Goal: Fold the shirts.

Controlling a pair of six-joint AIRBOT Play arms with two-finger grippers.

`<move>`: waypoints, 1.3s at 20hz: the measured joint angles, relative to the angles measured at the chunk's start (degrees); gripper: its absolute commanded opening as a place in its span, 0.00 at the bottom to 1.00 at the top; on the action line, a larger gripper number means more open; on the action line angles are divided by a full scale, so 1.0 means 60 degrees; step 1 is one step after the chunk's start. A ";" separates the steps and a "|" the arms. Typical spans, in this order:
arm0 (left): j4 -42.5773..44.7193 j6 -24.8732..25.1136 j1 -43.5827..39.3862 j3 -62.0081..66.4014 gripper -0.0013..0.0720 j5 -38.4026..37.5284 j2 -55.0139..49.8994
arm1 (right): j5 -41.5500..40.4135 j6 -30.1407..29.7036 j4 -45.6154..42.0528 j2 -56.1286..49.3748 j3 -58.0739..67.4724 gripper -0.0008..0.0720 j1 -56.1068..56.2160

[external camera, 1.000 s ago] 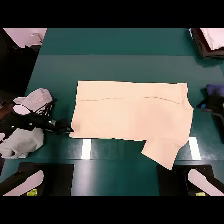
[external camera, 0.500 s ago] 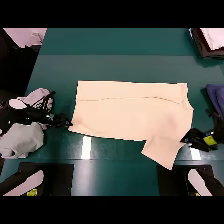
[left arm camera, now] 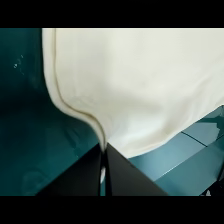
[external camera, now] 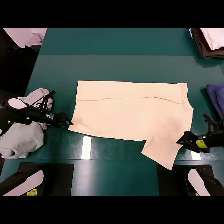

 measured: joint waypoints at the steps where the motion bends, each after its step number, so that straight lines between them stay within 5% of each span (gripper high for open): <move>1: 0.0000 0.0007 0.0000 0.0000 0.05 0.0000 0.0000 | -0.0135 -0.0004 0.0135 0.0004 -0.0015 0.20 0.0087; 2: 0.0000 0.0015 0.0000 0.0000 0.05 0.0000 0.0000 | -0.0208 -0.0018 0.0226 0.0004 -0.0025 0.05 0.0204; 3: 0.0000 0.0029 0.0000 0.0000 0.05 -0.0007 0.0000 | -0.0251 -0.0036 0.0284 0.0007 -0.0036 0.03 0.0335; 8: 0.0372 0.0029 0.0000 0.0127 0.05 -0.0295 0.0233 | 0.0583 -0.0087 -0.0470 0.0055 0.0514 0.03 0.1173; 18: 0.2007 -0.1530 0.0000 0.0226 0.05 -0.2495 0.3264 | 0.2827 -0.0262 -0.2437 0.1825 0.2167 0.03 0.2412; 26: 0.1144 -0.1854 -0.0739 0.1446 0.05 -0.0838 0.1887 | 0.1508 -0.0284 -0.2590 -0.0153 0.3668 0.03 0.3155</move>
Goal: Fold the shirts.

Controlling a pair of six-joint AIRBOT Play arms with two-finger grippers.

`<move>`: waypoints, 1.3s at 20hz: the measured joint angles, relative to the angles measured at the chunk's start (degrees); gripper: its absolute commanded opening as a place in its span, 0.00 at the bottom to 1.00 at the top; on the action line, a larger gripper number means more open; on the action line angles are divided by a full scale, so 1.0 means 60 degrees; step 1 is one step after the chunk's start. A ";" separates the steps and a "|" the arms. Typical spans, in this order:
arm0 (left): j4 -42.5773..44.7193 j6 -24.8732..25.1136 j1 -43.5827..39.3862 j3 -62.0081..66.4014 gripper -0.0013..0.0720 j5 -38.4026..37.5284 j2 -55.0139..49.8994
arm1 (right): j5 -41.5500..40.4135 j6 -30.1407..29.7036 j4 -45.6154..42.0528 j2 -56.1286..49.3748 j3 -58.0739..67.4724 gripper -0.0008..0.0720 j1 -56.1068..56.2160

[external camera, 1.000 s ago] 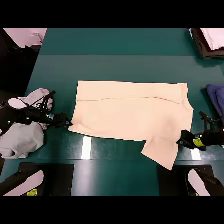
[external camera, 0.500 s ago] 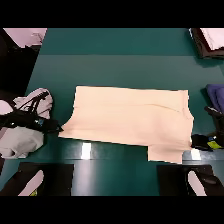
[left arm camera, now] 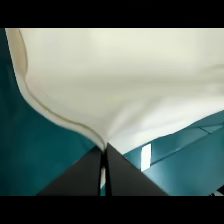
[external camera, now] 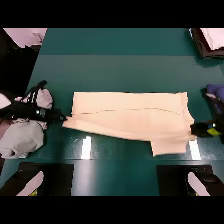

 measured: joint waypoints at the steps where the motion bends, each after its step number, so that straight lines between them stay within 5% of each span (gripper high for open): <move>1: -0.0011 0.0000 -0.0051 0.0299 0.05 0.0357 -0.0430 | -0.0215 0.0000 -0.0004 -0.0466 0.0382 0.03 0.0000; 13: -0.0488 0.0106 -0.0168 0.2382 0.05 0.2761 -0.4612 | -0.1843 -0.0266 0.0437 -0.5588 0.4495 0.04 -0.0262; 14: -0.0543 0.0113 -0.0168 0.2441 0.12 0.2980 -0.4721 | -0.1891 -0.0277 0.0568 -0.5952 0.4790 0.04 -0.0266; 15: -0.0565 0.0138 -0.0168 0.2506 0.52 0.3169 -0.4798 | -0.1920 -0.0288 0.0688 -0.6269 0.5049 0.06 -0.0270; 16: -0.0568 0.0142 -0.0160 0.2605 0.78 0.3348 -0.4852 | -0.1993 -0.0295 0.0856 -0.6572 0.5329 0.28 -0.0270; 17: -0.0605 0.0131 -0.0146 0.2718 0.76 0.3446 -0.4892 | -0.2091 -0.0299 0.1100 -0.6845 0.5588 0.56 -0.0284; 18: -0.0674 0.0124 -0.0157 0.2867 0.77 0.3512 -0.4921 | -0.2167 -0.0306 0.1392 -0.7067 0.5821 0.64 -0.0306; 21: -0.0940 0.0102 -0.0168 0.3544 0.76 0.3275 -0.4965 | -0.2342 -0.0404 0.2375 -0.7450 0.6426 0.64 -0.0525; 22: -0.0984 0.0095 -0.0160 0.3781 0.64 0.3049 -0.4972 | -0.2306 -0.0528 0.2714 -0.7468 0.6557 0.64 -0.0663; 24: -0.1060 0.0098 -0.0168 0.4160 0.08 0.2419 -0.4965 | -0.1956 -0.0863 0.3100 -0.7362 0.6608 0.64 -0.1045; 26: -0.1122 0.0186 -0.0171 0.4364 0.05 0.1851 -0.4954 | -0.1701 -0.1264 0.3439 -0.7060 0.6339 0.64 -0.1559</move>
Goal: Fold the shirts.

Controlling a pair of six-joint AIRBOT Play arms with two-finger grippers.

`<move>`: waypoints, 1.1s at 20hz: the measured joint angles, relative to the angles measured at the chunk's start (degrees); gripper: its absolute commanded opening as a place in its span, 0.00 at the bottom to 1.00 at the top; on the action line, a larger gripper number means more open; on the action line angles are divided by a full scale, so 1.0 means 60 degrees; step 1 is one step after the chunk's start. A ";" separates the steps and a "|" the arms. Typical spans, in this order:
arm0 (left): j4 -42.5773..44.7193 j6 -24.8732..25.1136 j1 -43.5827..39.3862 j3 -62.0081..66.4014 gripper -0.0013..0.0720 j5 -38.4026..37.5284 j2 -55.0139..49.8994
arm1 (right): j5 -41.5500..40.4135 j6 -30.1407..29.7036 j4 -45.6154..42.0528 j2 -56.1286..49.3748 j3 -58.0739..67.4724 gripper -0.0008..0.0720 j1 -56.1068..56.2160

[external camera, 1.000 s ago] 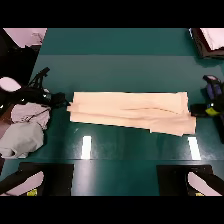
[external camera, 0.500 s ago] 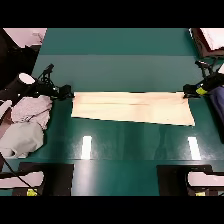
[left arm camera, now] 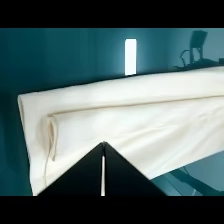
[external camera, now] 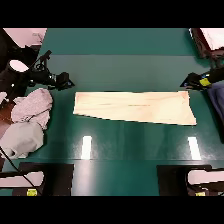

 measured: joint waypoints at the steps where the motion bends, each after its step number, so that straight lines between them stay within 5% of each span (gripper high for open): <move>1: -0.0033 0.0062 0.0000 0.0066 0.05 -0.0211 0.0004 | 0.0153 -0.0189 0.0044 0.0168 -0.0255 0.68 -0.0331; 2: -0.0076 0.0095 -0.0015 0.0106 0.05 -0.0397 0.0004 | 0.0226 -0.0324 0.0117 0.0328 -0.0528 0.89 -0.0667; 3: -0.0109 0.0131 -0.0062 0.0142 0.05 -0.0510 0.0007 | 0.0240 -0.0481 0.0197 0.0455 -0.0823 0.98 -0.1024; 10: -0.0248 0.0211 -0.1290 0.0171 0.05 -0.0761 -0.0004 | 0.1005 -0.2076 0.1628 -0.0219 -0.2346 0.93 -0.3235; 18: -0.0259 0.0186 -0.2575 0.0171 0.05 -0.0543 -0.0011 | 0.1362 -0.3275 0.2612 -0.1395 -0.2543 0.90 -0.3228; 22: -0.0240 0.0138 -0.3155 0.0171 0.05 -0.0353 -0.0036 | 0.1177 -0.3486 0.2623 -0.1559 -0.2546 0.67 -0.2721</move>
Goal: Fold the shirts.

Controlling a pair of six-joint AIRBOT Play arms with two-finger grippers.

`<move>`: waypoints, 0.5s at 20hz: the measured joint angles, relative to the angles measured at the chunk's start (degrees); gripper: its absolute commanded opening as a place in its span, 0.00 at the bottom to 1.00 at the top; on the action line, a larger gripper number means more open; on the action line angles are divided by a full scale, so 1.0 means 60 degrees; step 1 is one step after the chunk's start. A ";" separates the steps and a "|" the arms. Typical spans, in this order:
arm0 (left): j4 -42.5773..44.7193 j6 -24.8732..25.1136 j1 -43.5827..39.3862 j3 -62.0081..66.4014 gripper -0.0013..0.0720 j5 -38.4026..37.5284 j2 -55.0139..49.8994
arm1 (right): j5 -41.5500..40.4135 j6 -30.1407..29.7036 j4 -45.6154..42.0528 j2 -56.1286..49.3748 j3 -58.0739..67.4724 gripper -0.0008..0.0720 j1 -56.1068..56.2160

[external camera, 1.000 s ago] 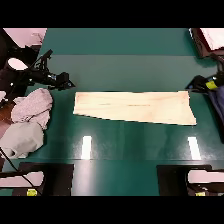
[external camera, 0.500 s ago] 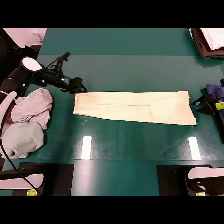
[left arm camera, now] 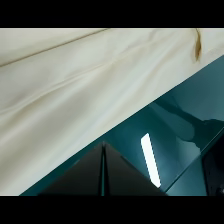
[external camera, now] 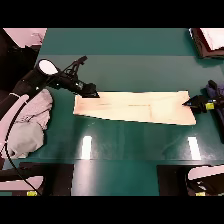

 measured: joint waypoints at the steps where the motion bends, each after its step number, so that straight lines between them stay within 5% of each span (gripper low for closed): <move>1: 0.0007 -0.0051 -0.0160 0.0000 0.05 0.0106 -0.0004 | -0.0066 -0.0029 -0.0025 -0.0018 -0.0022 0.52 0.0153; 4: 0.0047 -0.0266 -0.0554 0.0000 0.05 0.0488 -0.0007 | -0.0168 -0.0066 -0.0255 -0.0040 -0.0029 0.05 0.0470; 10: -0.0004 -0.0474 -0.1067 0.0149 0.05 0.0787 -0.0525 | 0.0106 0.0040 -0.0124 0.0834 -0.0025 0.03 0.0670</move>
